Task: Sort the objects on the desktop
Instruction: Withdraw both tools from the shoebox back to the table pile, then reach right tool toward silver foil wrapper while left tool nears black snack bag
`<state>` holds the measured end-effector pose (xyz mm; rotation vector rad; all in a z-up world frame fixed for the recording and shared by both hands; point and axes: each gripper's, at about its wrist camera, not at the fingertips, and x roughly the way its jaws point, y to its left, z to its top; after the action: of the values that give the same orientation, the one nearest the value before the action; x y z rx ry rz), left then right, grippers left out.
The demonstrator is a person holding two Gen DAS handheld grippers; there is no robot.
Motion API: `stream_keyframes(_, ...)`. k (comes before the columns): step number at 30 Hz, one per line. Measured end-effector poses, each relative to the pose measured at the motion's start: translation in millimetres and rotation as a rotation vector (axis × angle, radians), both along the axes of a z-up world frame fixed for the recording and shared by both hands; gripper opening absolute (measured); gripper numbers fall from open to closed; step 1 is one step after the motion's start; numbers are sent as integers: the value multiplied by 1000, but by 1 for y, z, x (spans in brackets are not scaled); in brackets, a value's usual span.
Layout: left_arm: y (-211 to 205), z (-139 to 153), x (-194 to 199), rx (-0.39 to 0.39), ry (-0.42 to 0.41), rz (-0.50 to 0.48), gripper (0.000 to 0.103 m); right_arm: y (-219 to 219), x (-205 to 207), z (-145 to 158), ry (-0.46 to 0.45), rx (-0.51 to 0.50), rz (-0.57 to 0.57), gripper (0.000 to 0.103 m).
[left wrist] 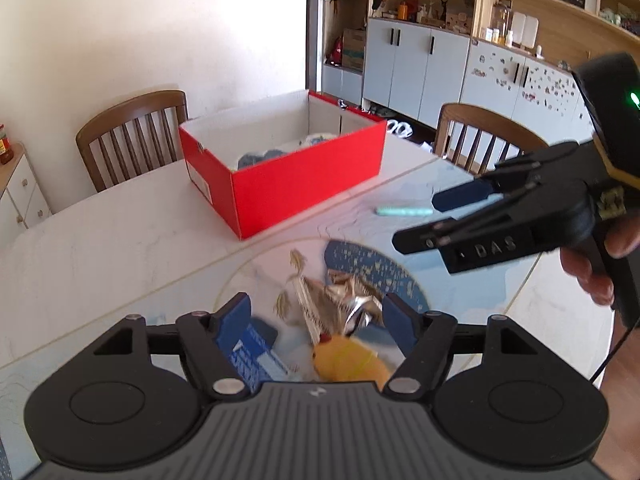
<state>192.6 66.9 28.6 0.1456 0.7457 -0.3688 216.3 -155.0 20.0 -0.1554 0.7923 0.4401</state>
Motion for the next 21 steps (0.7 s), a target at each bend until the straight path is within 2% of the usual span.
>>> stream_keyframes(2, 0, -9, -5, 6, 1, 2, 74, 1, 0, -8, 6, -3, -5, 63)
stream_keyframes(4, 3, -18, -9, -9, 13, 5, 83, 2, 1, -15, 17, 4, -9, 64)
stream_keyframes(10, 8, -46, -15, 0, 41, 17, 84, 10, 4, -36, 51, 7, -5, 66)
stream_keyframes(15, 12, -63, -17, -1, 66, 13, 84, 17, 9, -52, 71, 8, -8, 80)
stream_keyframes(21, 17, -82, -12, -12, 118, 26, 88, 25, 17, -67, 107, 1, -10, 82)
